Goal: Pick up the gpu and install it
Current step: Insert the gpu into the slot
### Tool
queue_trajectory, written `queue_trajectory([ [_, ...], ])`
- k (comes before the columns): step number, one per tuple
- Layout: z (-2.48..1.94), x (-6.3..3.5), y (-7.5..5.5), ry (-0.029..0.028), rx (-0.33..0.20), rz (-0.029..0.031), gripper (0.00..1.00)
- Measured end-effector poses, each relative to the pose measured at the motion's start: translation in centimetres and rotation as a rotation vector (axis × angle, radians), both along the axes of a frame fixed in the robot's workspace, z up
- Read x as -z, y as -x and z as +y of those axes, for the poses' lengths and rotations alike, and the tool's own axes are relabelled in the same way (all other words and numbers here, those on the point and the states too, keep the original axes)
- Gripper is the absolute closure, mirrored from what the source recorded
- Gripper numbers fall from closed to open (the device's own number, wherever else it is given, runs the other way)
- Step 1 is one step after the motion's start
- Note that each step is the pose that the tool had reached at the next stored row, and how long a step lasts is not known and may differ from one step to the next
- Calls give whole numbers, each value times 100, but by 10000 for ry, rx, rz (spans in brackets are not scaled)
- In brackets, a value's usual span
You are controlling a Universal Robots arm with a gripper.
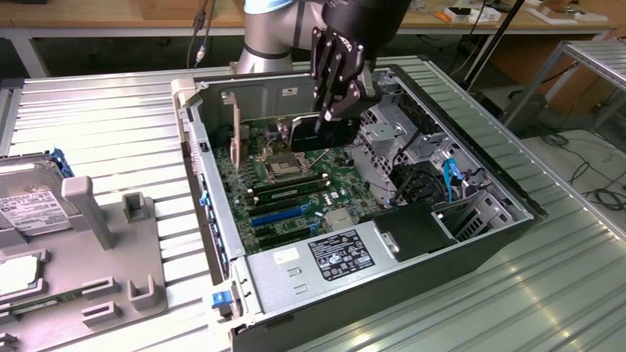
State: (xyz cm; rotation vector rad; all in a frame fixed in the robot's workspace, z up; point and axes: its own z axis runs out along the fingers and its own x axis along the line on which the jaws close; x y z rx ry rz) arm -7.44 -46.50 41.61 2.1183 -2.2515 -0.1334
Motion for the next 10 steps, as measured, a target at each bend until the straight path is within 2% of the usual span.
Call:
queue_trajectory([
  [5, 0, 45, 0, 3, 0, 0, 73],
  [10, 0, 133, 1, 4, 0, 0, 73],
])
